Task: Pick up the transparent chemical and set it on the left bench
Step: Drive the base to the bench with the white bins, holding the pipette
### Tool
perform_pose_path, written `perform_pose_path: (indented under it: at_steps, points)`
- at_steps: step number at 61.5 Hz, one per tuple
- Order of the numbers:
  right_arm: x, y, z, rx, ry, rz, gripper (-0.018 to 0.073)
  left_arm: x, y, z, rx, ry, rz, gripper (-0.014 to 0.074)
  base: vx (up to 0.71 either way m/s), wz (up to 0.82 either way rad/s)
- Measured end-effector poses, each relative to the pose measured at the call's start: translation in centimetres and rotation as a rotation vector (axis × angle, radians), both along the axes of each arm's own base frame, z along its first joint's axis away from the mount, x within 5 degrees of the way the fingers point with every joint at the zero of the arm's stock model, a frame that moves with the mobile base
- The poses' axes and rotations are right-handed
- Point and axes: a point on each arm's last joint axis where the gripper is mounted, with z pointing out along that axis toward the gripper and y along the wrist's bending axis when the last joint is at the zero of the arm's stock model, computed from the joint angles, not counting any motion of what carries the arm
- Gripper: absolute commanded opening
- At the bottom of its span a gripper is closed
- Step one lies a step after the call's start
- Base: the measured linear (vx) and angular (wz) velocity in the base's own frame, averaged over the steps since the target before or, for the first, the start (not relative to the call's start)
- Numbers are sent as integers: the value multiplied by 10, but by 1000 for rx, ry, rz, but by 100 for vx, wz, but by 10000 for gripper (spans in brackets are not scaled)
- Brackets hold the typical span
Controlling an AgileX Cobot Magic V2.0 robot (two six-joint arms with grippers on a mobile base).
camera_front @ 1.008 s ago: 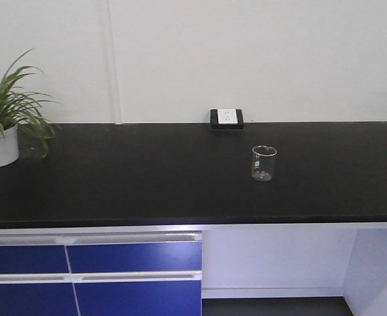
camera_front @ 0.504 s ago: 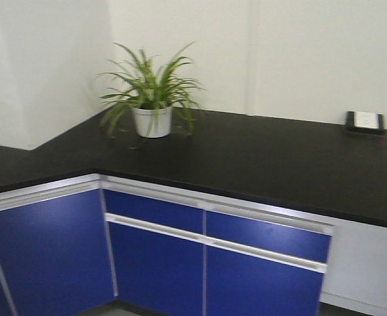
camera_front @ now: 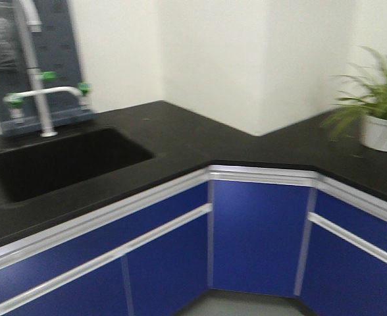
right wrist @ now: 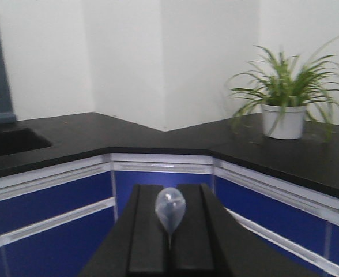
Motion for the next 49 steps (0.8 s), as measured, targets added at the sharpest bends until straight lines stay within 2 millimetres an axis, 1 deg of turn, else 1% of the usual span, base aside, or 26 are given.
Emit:
perform_pose_path:
  at_steps: [13, 28, 38, 49]
  points:
    - [0, 0, 0, 0, 0, 0, 0, 0, 0, 0, 0, 0, 0, -4, -1, 83]
    - [0, 0, 0, 0, 0, 0, 0, 0, 0, 0, 0, 0, 0, -4, 4, 70]
    - [0, 0, 0, 0, 0, 0, 0, 0, 0, 0, 0, 0, 0, -4, 10, 58]
    - [0, 0, 0, 0, 0, 0, 0, 0, 0, 0, 0, 0, 0, -4, 14, 42]
